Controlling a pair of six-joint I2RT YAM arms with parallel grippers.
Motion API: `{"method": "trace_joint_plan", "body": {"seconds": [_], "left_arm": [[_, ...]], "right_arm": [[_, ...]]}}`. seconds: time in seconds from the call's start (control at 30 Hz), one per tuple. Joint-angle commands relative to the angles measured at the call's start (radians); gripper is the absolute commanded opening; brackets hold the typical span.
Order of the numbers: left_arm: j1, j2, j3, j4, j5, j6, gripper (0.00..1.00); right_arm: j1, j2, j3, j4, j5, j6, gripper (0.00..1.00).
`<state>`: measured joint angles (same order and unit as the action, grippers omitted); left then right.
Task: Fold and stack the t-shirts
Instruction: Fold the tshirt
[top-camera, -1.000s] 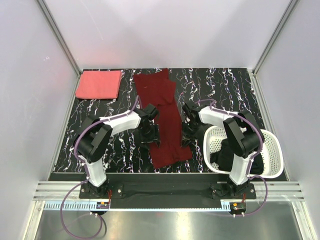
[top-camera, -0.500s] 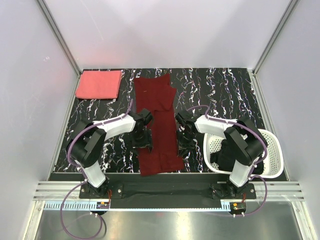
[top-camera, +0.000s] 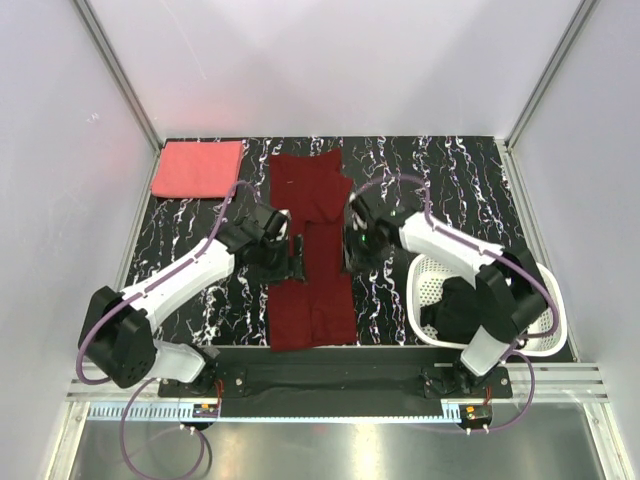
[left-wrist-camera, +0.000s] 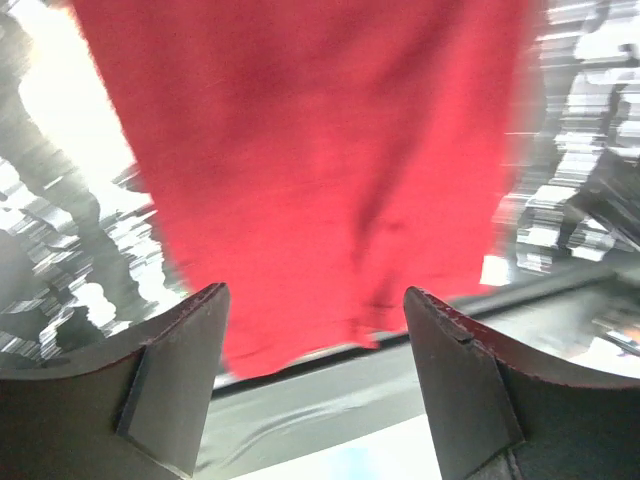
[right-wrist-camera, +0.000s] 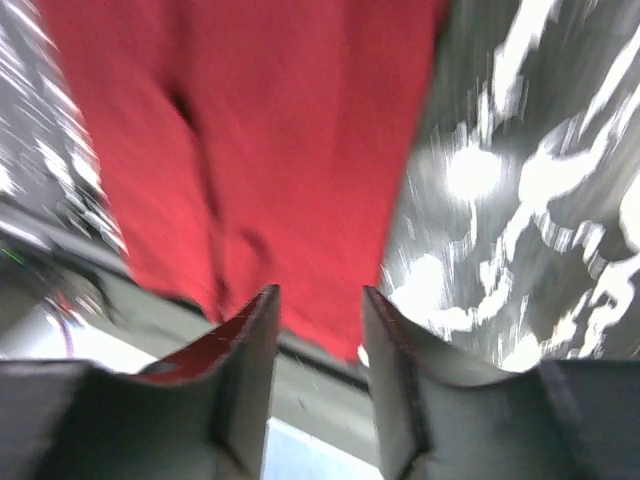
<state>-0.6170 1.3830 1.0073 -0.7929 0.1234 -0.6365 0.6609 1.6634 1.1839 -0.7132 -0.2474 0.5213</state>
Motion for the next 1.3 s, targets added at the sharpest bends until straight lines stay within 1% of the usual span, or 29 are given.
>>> {"method": "trace_joint_plan", "body": {"seconds": [0.0, 0.03, 0.07, 0.1, 0.13, 0.17, 0.2, 0.23, 0.27, 0.3, 0.33, 0.37, 0.4, 0.5, 0.6, 0.63, 0.73, 0.77, 0.8, 0.87, 0.93, 1.0, 1.03, 1.27], "left_arm": [[-0.006, -0.01, -0.018, 0.155, 0.175, 0.005, 0.74], [-0.006, 0.001, -0.024, 0.182, 0.185, 0.001, 0.73], [-0.006, 0.011, -0.026, 0.184, 0.188, -0.002, 0.72], [-0.006, 0.031, -0.029, 0.185, 0.183, 0.0, 0.71], [-0.006, 0.039, -0.032, 0.195, 0.182, 0.006, 0.71], [-0.006, 0.047, -0.048, 0.202, 0.185, 0.017, 0.71], [-0.006, 0.053, -0.058, 0.211, 0.197, 0.024, 0.7], [-0.006, 0.063, -0.061, 0.222, 0.205, 0.034, 0.7], [-0.006, 0.067, -0.067, 0.222, 0.205, 0.055, 0.69], [-0.007, 0.07, -0.068, 0.224, 0.206, 0.066, 0.69], [-0.006, 0.064, -0.07, 0.222, 0.206, 0.078, 0.69], [-0.006, 0.062, -0.07, 0.218, 0.205, 0.101, 0.69], [-0.007, 0.06, -0.069, 0.216, 0.2, 0.112, 0.69], [-0.006, 0.051, -0.079, 0.207, 0.193, 0.132, 0.69], [-0.006, 0.027, -0.101, 0.204, 0.202, 0.126, 0.68], [-0.006, 0.016, -0.108, 0.205, 0.203, 0.124, 0.68], [-0.006, -0.019, -0.133, 0.199, 0.209, 0.12, 0.68], [-0.006, -0.022, -0.136, 0.196, 0.209, 0.124, 0.68], [-0.006, -0.028, -0.141, 0.192, 0.214, 0.129, 0.68], [-0.006, -0.025, -0.141, 0.176, 0.216, 0.141, 0.68], [-0.006, -0.025, -0.141, 0.172, 0.216, 0.147, 0.67], [-0.004, -0.024, -0.138, 0.172, 0.217, 0.152, 0.68], [-0.004, -0.024, -0.136, 0.172, 0.217, 0.155, 0.67], [0.002, -0.013, -0.134, 0.17, 0.217, 0.17, 0.67]], "right_arm": [[-0.046, 0.047, 0.191, 0.101, 0.115, -0.004, 0.48], [-0.072, 0.074, 0.233, 0.104, 0.115, 0.008, 0.5], [-0.125, 0.138, 0.278, 0.103, 0.109, 0.038, 0.51], [-0.156, 0.172, 0.371, 0.101, 0.102, 0.055, 0.53], [-0.185, 0.211, 0.42, 0.103, 0.09, 0.074, 0.54], [-0.239, 0.289, 0.468, 0.104, 0.051, 0.1, 0.55], [-0.257, 0.326, 0.552, 0.133, 0.027, 0.106, 0.56], [-0.273, 0.399, 0.592, 0.152, 0.01, 0.103, 0.57], [-0.283, 0.435, 0.633, 0.168, 0.01, 0.085, 0.61], [-0.296, 0.472, 0.711, 0.196, 0.008, 0.066, 0.62], [-0.3, 0.508, 0.753, 0.205, 0.011, 0.048, 0.63], [-0.303, 0.58, 0.798, 0.211, 0.016, 0.02, 0.64], [-0.308, 0.616, 0.874, 0.222, 0.011, 0.019, 0.64], [-0.311, 0.726, 0.966, 0.274, -0.009, 0.028, 0.64], [-0.31, 0.777, 0.978, 0.332, 0.04, 0.058, 0.61], [-0.313, 0.789, 0.973, 0.345, 0.08, 0.077, 0.58], [-0.316, 0.805, 0.941, 0.417, 0.088, 0.105, 0.52], [-0.316, 0.823, 0.941, 0.425, 0.098, 0.115, 0.5], [-0.314, 0.835, 0.96, 0.419, 0.105, 0.118, 0.44], [-0.316, 0.869, 0.98, 0.408, 0.117, 0.117, 0.38], [-0.316, 0.883, 0.994, 0.399, 0.14, 0.126, 0.34], [-0.316, 0.895, 0.996, 0.391, 0.148, 0.132, 0.35], [-0.316, 0.897, 0.994, 0.391, 0.157, 0.132, 0.37], [-0.317, 0.906, 1.007, 0.353, 0.235, 0.062, 0.41]]}}
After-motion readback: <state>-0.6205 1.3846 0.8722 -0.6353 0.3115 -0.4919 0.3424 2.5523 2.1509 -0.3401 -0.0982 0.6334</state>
